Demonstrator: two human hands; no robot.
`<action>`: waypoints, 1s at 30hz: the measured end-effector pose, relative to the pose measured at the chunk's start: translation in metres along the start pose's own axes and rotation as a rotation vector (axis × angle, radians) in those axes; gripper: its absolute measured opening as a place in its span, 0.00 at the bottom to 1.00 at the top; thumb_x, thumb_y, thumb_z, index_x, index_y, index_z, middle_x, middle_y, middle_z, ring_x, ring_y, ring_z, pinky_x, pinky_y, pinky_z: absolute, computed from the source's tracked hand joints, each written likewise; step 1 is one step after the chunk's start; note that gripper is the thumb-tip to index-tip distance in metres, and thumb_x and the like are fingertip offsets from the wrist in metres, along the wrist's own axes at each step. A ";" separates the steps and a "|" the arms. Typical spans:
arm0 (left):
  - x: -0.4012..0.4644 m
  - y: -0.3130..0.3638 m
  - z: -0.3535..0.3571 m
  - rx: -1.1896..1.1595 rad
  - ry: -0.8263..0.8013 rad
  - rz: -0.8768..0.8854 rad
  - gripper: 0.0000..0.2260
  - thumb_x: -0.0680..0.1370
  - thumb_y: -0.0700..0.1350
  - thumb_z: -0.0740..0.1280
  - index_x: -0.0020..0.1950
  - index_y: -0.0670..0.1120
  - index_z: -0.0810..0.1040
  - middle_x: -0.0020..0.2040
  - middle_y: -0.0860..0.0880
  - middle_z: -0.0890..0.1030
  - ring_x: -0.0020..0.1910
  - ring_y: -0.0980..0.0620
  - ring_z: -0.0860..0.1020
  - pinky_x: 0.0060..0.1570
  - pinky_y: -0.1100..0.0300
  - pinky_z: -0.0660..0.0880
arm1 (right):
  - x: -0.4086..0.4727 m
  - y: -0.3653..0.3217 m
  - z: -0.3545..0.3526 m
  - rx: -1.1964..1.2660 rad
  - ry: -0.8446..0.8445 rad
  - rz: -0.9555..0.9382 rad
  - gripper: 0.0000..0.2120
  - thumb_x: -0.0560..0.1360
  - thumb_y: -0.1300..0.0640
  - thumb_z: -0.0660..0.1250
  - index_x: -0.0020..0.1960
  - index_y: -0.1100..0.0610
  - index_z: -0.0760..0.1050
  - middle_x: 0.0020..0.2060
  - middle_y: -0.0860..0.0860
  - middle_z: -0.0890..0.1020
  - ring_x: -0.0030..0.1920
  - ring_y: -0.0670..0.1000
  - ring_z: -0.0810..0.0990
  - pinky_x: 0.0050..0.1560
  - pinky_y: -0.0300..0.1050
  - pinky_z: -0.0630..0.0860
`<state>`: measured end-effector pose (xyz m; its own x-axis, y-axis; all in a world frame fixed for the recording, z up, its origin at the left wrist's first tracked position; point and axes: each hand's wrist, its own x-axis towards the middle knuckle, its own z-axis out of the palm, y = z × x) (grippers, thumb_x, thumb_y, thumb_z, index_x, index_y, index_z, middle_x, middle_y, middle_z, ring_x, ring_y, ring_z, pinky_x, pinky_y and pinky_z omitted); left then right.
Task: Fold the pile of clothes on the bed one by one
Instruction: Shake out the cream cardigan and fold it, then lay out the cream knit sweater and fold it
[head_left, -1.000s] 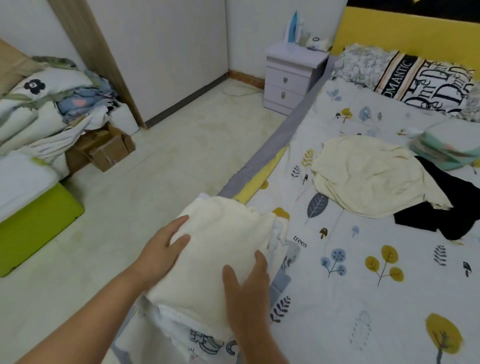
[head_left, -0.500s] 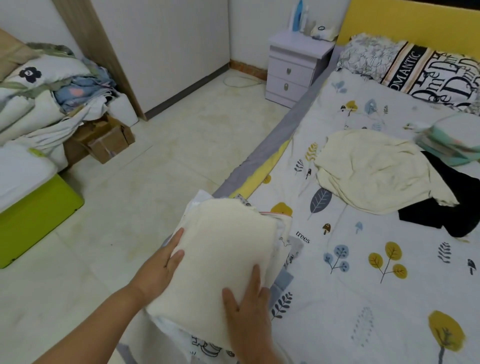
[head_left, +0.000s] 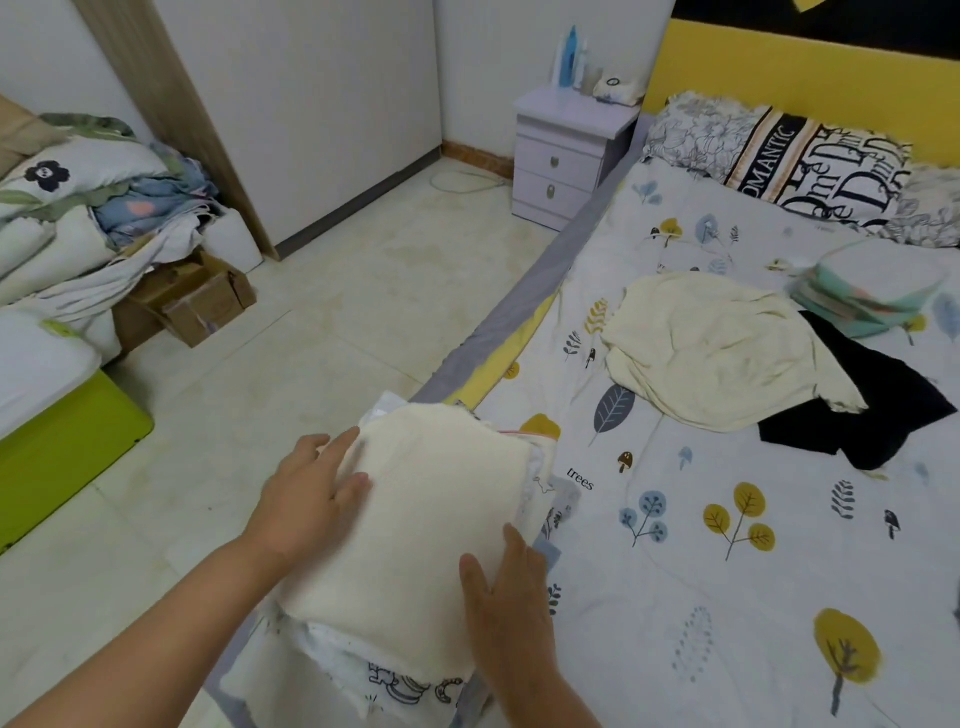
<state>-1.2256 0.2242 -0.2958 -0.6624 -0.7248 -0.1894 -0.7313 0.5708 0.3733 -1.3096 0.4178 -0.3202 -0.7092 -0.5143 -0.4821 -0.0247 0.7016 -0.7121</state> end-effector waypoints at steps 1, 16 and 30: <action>0.000 0.012 -0.005 -0.001 0.030 0.048 0.22 0.79 0.49 0.61 0.73 0.50 0.64 0.69 0.45 0.67 0.65 0.44 0.69 0.61 0.54 0.67 | -0.001 0.000 -0.007 -0.016 0.016 -0.033 0.24 0.79 0.47 0.56 0.73 0.50 0.57 0.68 0.49 0.62 0.67 0.50 0.64 0.64 0.43 0.63; 0.017 0.212 0.044 0.040 -0.305 0.512 0.14 0.79 0.48 0.61 0.64 0.52 0.71 0.60 0.53 0.74 0.56 0.56 0.74 0.51 0.65 0.68 | 0.019 0.062 -0.196 -0.459 0.118 -0.110 0.16 0.78 0.55 0.57 0.66 0.50 0.67 0.61 0.50 0.70 0.61 0.51 0.69 0.58 0.41 0.67; 0.132 0.329 0.228 0.221 -0.323 0.574 0.18 0.80 0.47 0.57 0.70 0.50 0.66 0.70 0.50 0.65 0.67 0.53 0.66 0.61 0.63 0.66 | 0.164 0.197 -0.327 -0.837 0.119 0.128 0.16 0.77 0.60 0.57 0.64 0.55 0.66 0.62 0.55 0.68 0.62 0.55 0.67 0.57 0.45 0.68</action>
<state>-1.5910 0.4040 -0.4046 -0.9444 -0.1531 -0.2909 -0.2439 0.9197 0.3076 -1.6608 0.6333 -0.3729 -0.8104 -0.3835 -0.4429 -0.4181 0.9082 -0.0214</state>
